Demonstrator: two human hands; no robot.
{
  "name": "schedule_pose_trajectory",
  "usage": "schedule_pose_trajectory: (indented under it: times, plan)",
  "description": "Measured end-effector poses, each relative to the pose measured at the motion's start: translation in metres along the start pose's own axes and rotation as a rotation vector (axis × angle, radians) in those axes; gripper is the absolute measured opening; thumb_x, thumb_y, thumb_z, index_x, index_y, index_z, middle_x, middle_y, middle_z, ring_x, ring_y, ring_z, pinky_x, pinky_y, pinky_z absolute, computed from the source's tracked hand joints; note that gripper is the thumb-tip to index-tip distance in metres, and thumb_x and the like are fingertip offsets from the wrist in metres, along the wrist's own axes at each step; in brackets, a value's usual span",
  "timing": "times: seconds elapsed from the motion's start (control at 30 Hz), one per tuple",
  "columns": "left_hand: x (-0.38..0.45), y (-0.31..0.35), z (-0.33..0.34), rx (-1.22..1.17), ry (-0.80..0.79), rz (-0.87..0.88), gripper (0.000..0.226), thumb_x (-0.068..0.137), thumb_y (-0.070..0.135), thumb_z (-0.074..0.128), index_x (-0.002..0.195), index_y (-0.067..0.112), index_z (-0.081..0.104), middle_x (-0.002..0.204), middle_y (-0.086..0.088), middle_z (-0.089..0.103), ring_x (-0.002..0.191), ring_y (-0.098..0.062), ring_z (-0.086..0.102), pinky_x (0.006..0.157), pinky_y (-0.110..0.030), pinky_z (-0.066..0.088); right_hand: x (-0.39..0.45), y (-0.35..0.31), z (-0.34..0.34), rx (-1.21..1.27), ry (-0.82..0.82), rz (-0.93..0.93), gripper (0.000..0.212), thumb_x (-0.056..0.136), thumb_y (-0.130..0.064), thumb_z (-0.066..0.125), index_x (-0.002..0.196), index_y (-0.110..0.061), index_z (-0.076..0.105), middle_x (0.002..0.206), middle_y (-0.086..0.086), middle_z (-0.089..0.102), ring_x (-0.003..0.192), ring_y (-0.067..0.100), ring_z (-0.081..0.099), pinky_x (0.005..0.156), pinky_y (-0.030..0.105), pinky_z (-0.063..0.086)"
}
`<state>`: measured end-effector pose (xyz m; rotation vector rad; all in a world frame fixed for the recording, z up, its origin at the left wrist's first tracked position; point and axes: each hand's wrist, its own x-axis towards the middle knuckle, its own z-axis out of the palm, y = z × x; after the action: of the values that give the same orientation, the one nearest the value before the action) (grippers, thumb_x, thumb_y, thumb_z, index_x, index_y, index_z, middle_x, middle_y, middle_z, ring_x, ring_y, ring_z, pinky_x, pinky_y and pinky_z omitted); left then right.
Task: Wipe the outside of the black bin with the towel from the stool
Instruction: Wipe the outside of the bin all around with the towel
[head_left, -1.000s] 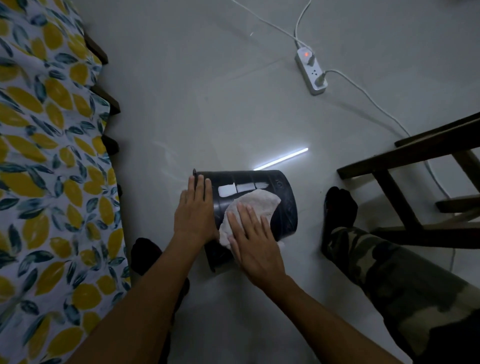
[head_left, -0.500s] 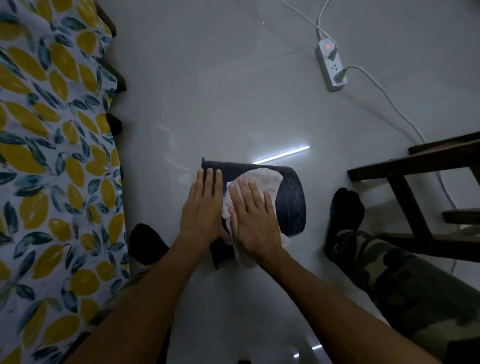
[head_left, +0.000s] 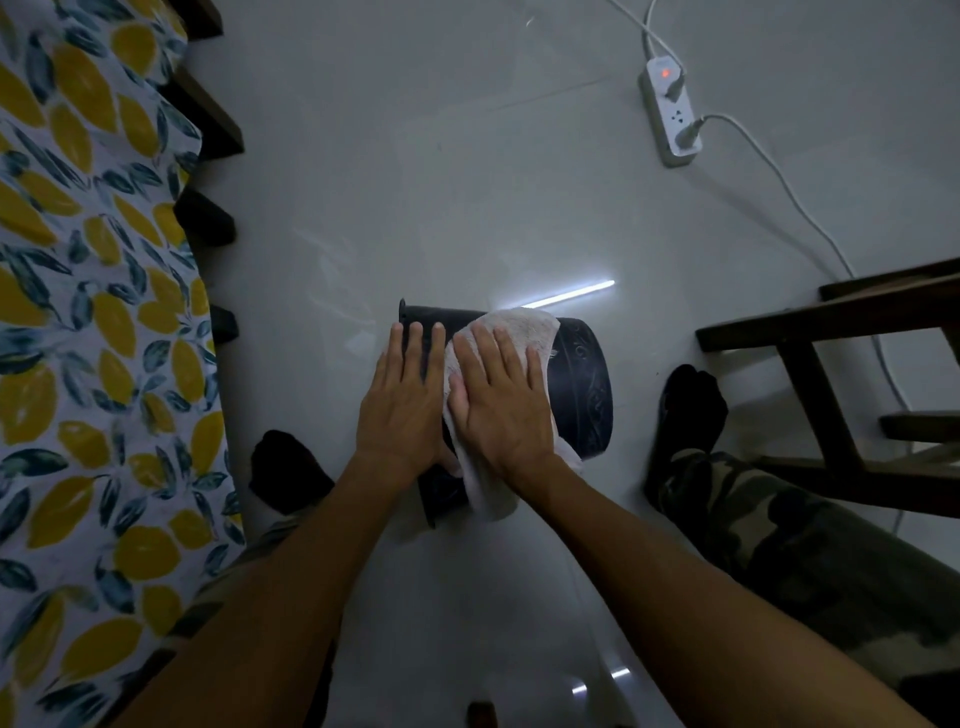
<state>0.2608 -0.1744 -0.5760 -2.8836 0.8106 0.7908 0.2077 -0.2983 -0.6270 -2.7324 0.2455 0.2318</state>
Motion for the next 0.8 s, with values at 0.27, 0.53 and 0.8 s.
schedule_pose_trajectory:
  times: [0.27, 0.53, 0.8]
  plan:
    - [0.002, -0.004, 0.005, -0.054, 0.042, 0.000, 0.162, 0.045, 0.078, 0.085, 0.161, 0.011, -0.006, 0.168, -0.023, 0.002, 0.155, -0.040, -0.004, 0.123, -0.047, 0.005, 0.040, 0.004, -0.004, 0.063, 0.019, 0.038, 0.052, 0.107, -0.044, 0.025, 0.146, -0.022, 0.050, 0.156, 0.006, 0.048, 0.149, 0.026, 0.037, 0.125, 0.054, 0.020]
    - [0.002, 0.002, -0.001, -0.065, -0.075, -0.085, 0.174, 0.037, 0.081, 0.083, 0.158, 0.004, -0.016, 0.167, -0.016, -0.019, 0.154, -0.032, -0.021, 0.124, -0.043, -0.004, 0.099, 0.044, -0.011, 0.048, -0.140, 0.170, 0.058, 0.100, -0.045, 0.019, 0.112, -0.016, 0.067, 0.114, 0.011, 0.072, 0.101, 0.029, 0.066, 0.097, 0.050, 0.048]
    - [-0.004, 0.007, 0.001, -0.072, -0.092, -0.120, 0.175, 0.038, 0.080, 0.084, 0.158, 0.002, -0.015, 0.166, -0.017, -0.023, 0.153, -0.032, -0.023, 0.125, -0.043, -0.006, 0.042, 0.073, -0.011, 0.049, 0.032, 0.165, 0.055, 0.107, -0.041, 0.020, 0.149, -0.016, 0.047, 0.153, 0.008, 0.051, 0.144, 0.027, 0.043, 0.122, 0.049, 0.030]
